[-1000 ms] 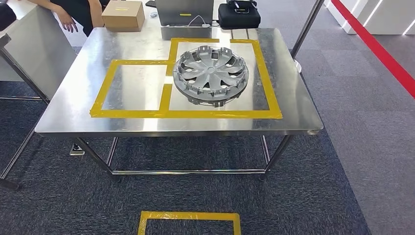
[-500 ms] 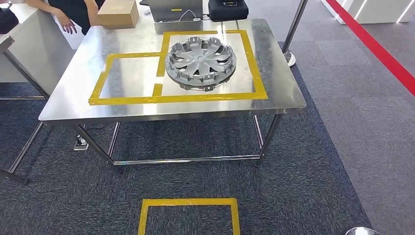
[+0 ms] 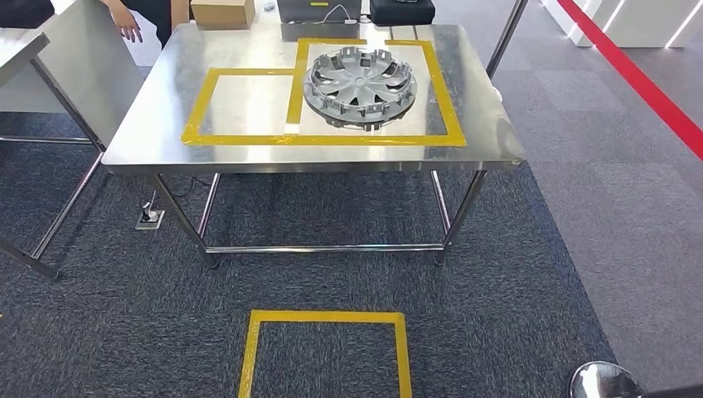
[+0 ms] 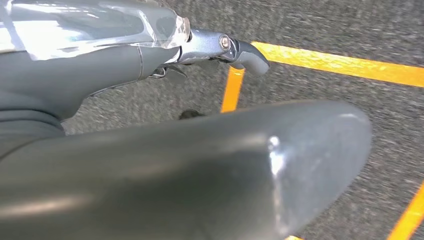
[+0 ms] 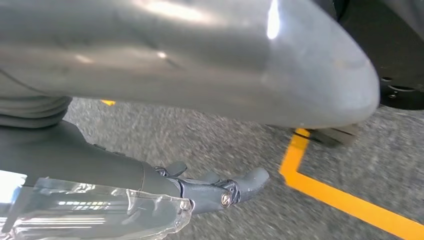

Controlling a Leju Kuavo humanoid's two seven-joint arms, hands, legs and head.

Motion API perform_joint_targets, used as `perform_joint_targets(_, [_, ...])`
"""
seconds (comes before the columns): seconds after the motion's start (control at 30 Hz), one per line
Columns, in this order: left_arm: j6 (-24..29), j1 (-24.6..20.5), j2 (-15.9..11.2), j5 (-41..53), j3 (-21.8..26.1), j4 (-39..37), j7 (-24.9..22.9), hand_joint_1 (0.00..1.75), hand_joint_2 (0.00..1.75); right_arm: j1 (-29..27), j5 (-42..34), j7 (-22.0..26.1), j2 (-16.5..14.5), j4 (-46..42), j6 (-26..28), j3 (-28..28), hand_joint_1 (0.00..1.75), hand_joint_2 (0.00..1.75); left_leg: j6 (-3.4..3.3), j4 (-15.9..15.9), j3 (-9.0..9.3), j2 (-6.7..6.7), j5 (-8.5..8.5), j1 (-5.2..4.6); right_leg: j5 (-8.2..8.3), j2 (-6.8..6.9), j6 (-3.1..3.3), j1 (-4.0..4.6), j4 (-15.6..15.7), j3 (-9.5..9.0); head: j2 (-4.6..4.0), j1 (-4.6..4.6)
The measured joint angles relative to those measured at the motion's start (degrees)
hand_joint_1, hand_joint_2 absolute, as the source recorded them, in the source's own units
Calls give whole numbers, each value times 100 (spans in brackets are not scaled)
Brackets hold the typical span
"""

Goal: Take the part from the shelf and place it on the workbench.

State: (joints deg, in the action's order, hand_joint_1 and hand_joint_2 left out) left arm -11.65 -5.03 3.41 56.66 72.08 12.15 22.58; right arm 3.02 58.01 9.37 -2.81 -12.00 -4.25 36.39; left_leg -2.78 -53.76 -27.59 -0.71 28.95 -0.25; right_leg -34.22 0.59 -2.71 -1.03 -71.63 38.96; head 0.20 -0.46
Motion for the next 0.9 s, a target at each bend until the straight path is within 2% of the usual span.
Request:
perform_joint_targets(0.03, [0, 2, 0, 11, -15, 0, 0, 0, 0, -1, -1, 1, -13, 4, 1, 0, 0, 0, -3, -23, -99, -7, -66, -17, 9, -3, 12, 4, -195, -39, 0, 1])
perform_joint_targets(0.07, [0, 3, 0, 22, -29, 0, 0, 0, 0, -3, -1, 1, -25, 6, 2, 0, 0, 0, -3, -52, -195, -9, -125, -31, 128, -5, 37, 11, -183, -171, 0, 2])
perform_joint_targets(0.1, [0, 4, 1, 30, -41, 0, 0, 0, 0, -2, 2, 1, -34, 7, 3, 0, 0, 0, 2, -82, -286, -9, -179, -43, 288, -7, 76, 22, 49, -405, 0, 1])
perform_joint_targets(0.13, [0, 5, 4, 33, -50, 0, 0, 0, 0, 1, 5, 1, -41, 7, 3, 0, 0, 0, 9, -109, -360, -8, -228, -49, 403, -10, 127, 41, 454, -723, 0, 1])
perform_joint_targets(0.2, [0, 6, 11, 35, -65, 0, 3, 0, 0, 7, 14, -5, -52, 9, -2, -1, 0, 0, 45, -142, -476, -10, -329, -66, 411, -14, 206, 85, 1358, -1307, 0, -5])
perform_joint_targets(0.23, [0, 7, 13, 35, -69, 0, 6, 0, 0, 8, 18, -17, -56, 11, -13, -1, 0, 0, 71, -147, -516, -17, -382, -62, 365, -15, 230, 109, 1642, -1459, 0, -5])
perform_joint_targets(0.27, [-2, 9, 13, 35, -70, 0, 9, 0, 0, 6, 21, -38, -59, 14, -31, -1, 0, 0, 105, -143, -549, -24, -437, -57, 348, -14, 247, 129, 1777, -1497, 0, -7])
perform_joint_targets(0.33, [-16, 18, 4, 36, -70, -2, 18, 0, 0, -4, 28, -107, -61, 26, -94, 0, 0, 0, 174, -159, -621, -13, -449, -40, 440, -3, 310, 119, 1820, -1404, 1, 6])
perform_joint_targets(0.37, [-26, 23, 4, 36, -70, -4, 20, 0, 0, -5, 33, -145, -60, 31, -134, 0, 0, 0, 212, -259, -676, 8, -322, -30, 504, 7, 353, 105, 1832, -1343, 1, 4])
perform_joint_targets(0.43, [-42, 26, 5, 37, -70, -8, 23, 0, 0, -1, 29, -236, -61, 36, -242, 0, 0, 0, 285, -801, -865, 52, 190, 6, 626, 24, 403, 86, 1833, -1199, 1, -7])
perform_joint_targets(0.47, [-46, 24, 4, 38, -70, -9, 22, 0, 0, 0, 13, -285, -65, 38, -305, 1, 0, 0, 317, -1193, -974, 59, 453, 27, 679, 29, 408, 84, 1817, -1117, 0, -16])
perform_joint_targets(0.5, [-56, 23, 2, 41, -70, -9, 21, 0, 0, -1, -23, -346, -68, 41, -377, 4, 0, 0, 344, -1546, -1050, 61, 615, 46, 730, 33, 398, 80, 1795, -1032, 0, -19])
perform_joint_targets(0.53, [-70, 22, 1, 47, -71, -9, 16, 0, 0, -1, -80, -414, -68, 45, -455, 14, 0, 0, 367, -1761, -1053, 60, 646, 65, 774, 38, 383, 72, 1762, -948, 0, -20])
perform_joint_targets(0.57, [-87, 21, -1, 59, -73, -9, 8, 0, 0, 1, -147, -483, -69, 49, -541, 33, 0, 0, 386, -1774, -956, 59, 556, 85, 812, 41, 362, 58, 1719, -863, 0, -20])
perform_joint_targets(0.6, [-104, 17, -4, 72, -77, -9, -8, 0, 0, 4, -218, -552, -71, 52, -624, 58, 0, 0, 404, -1564, -748, 58, 397, 107, 842, 43, 338, 40, 1667, -781, 0, -21])
perform_joint_targets(0.63, [-116, 10, -6, 84, -81, -9, -31, 0, 0, 9, -278, -613, -73, 53, -694, 90, 0, 0, 422, -1188, -458, 59, 255, 132, 866, 43, 311, 24, 1609, -709, 0, -25])
perform_joint_targets(0.67, [-121, -2, -9, 94, -89, -9, -59, 0, 0, 15, -319, -663, -77, 53, -742, 125, 0, 0, 436, -758, -162, 68, 196, 139, 887, 42, 278, 18, 1548, -638, 0, -28])
perform_joint_targets(0.7, [-120, -13, -14, 100, -98, -9, -88, 0, 0, 22, -346, -702, -81, 54, -773, 156, 0, 0, 434, -422, 53, 79, 195, 140, 915, 41, 238, 17, 1503, -585, 0, -27])
perform_joint_targets(0.73, [-115, -22, -19, 107, -107, -9, -115, 0, 0, 28, -367, -731, -86, 54, -794, 185, 0, 0, 419, -220, 162, 91, 232, 131, 948, 40, 196, 19, 1475, -546, 0, -30])
perform_joint_targets(0.77, [-103, -27, -26, 117, -114, -9, -136, 0, 0, 33, -380, -745, -92, 55, -808, 208, 0, 0, 380, -147, 169, 100, 269, 111, 984, 40, 151, 19, 1472, -520, 0, -26])
perform_joint_targets(0.83, [-35, -27, -32, 127, -121, -9, -208, 0, 87, 34, -413, -756, -102, 55, -821, 257, 0, 0, 254, -148, 82, 86, 229, 107, 1002, 34, 75, 0, 1471, -493, 0, -23])
perform_joint_targets(0.87, [13, -28, -34, 126, -122, -9, -254, 0, 131, 33, -431, -766, -105, 55, -820, 286, 0, 0, 183, -143, 41, 73, 194, 110, 899, 27, 48, -8, 1395, -461, 0, -12])
perform_joint_targets(0.9, [60, -29, -34, 119, -122, -9, -300, 0, 175, 31, -447, -790, -109, 56, -809, 316, 0, 44, 125, -135, 2, 58, 145, 115, 699, 17, 25, -14, 1203, -394, 0, -3])
